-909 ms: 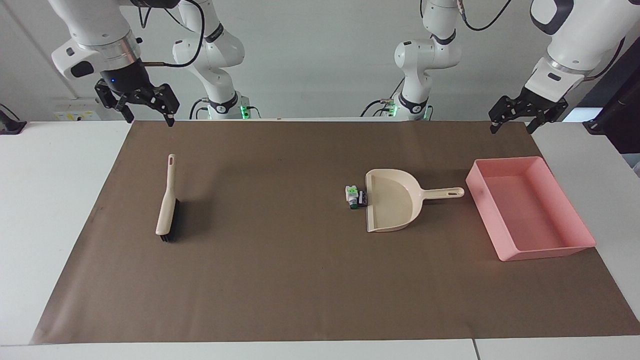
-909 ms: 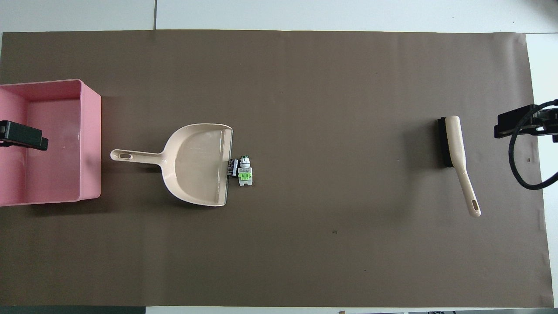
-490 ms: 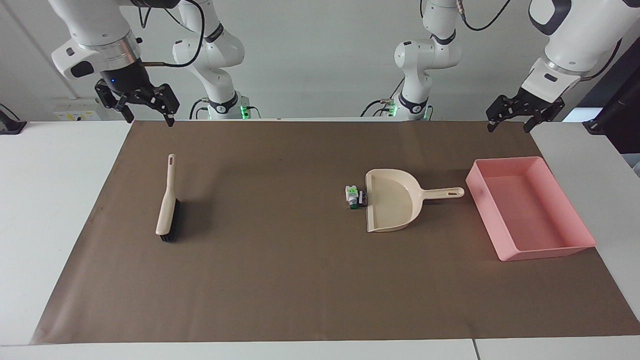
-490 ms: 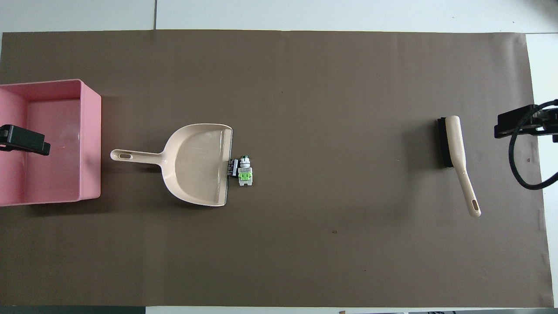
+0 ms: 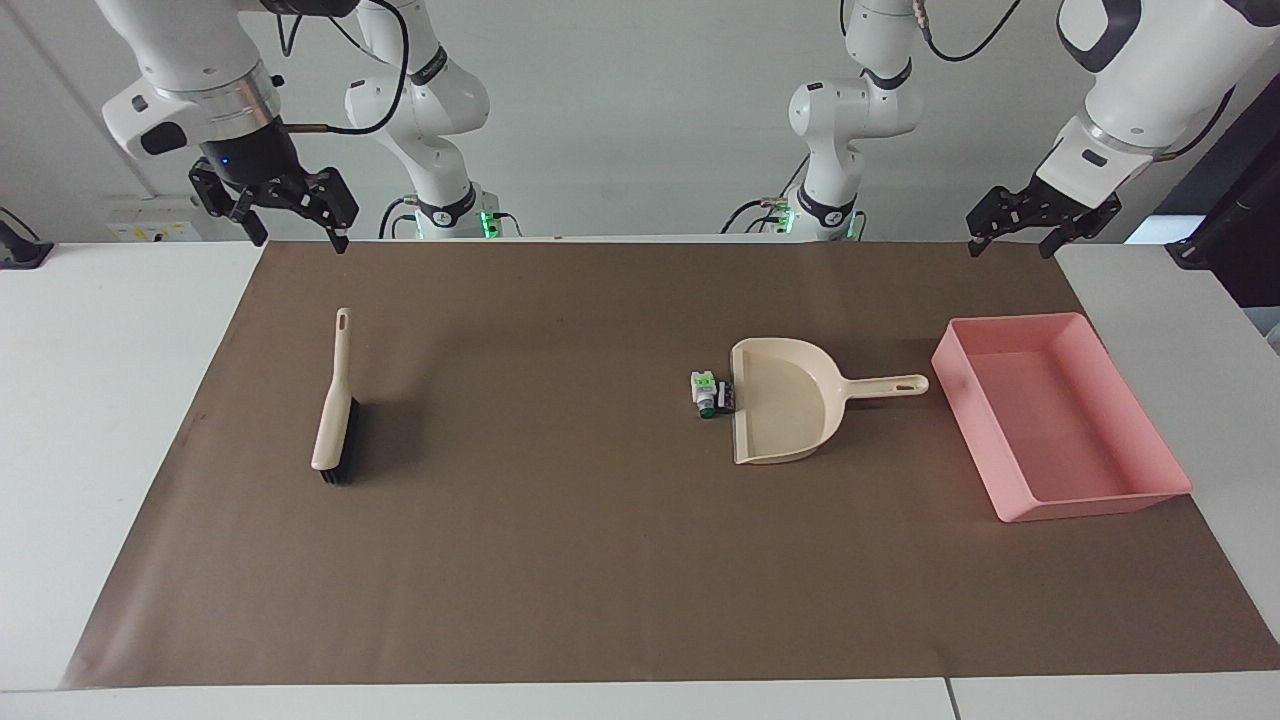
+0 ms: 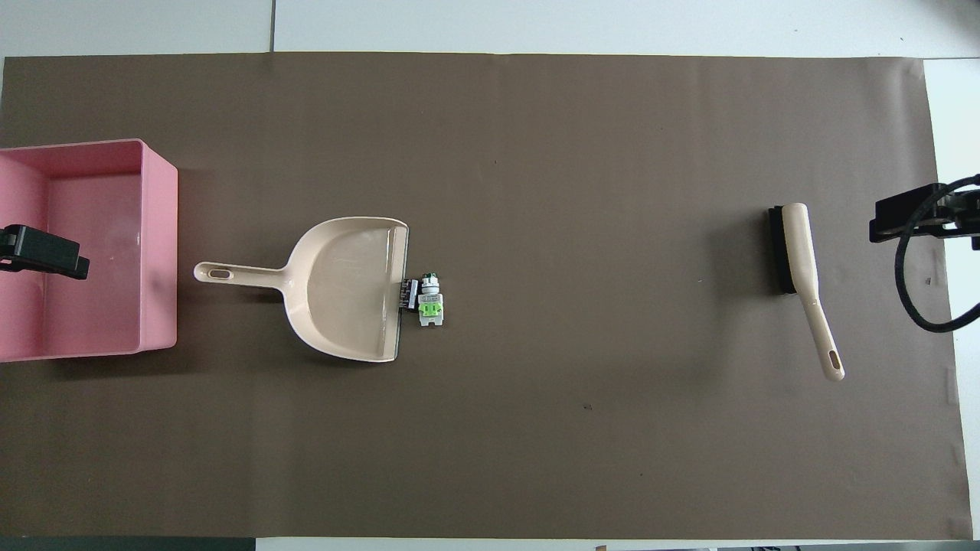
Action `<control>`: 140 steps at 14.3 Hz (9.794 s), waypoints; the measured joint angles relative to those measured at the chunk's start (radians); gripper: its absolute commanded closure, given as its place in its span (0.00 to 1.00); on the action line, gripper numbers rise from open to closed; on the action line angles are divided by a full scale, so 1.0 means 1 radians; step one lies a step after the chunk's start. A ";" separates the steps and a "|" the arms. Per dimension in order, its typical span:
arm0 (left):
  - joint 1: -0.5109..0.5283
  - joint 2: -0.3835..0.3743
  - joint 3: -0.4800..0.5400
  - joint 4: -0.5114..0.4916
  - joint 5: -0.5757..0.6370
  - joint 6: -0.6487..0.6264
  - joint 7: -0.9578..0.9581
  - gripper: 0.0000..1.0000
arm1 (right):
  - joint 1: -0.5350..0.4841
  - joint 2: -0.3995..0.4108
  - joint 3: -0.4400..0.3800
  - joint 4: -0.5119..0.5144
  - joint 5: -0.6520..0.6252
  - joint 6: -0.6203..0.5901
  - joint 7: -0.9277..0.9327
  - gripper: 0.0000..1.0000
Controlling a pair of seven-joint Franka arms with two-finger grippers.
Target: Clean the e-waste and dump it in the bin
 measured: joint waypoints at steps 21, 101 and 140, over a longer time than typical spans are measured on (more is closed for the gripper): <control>-0.197 0.025 -0.023 -0.409 0.209 0.503 1.010 0.05 | -0.197 -0.090 -0.006 -0.854 0.024 0.762 -0.336 0.00; -0.337 0.128 -0.015 -0.597 0.475 0.700 0.959 1.00 | 0.795 0.402 0.099 -0.287 0.487 0.918 0.324 1.00; 0.231 0.193 0.014 -0.188 0.743 0.562 1.409 1.00 | -0.280 -0.034 0.079 -0.743 0.050 0.603 -0.367 1.00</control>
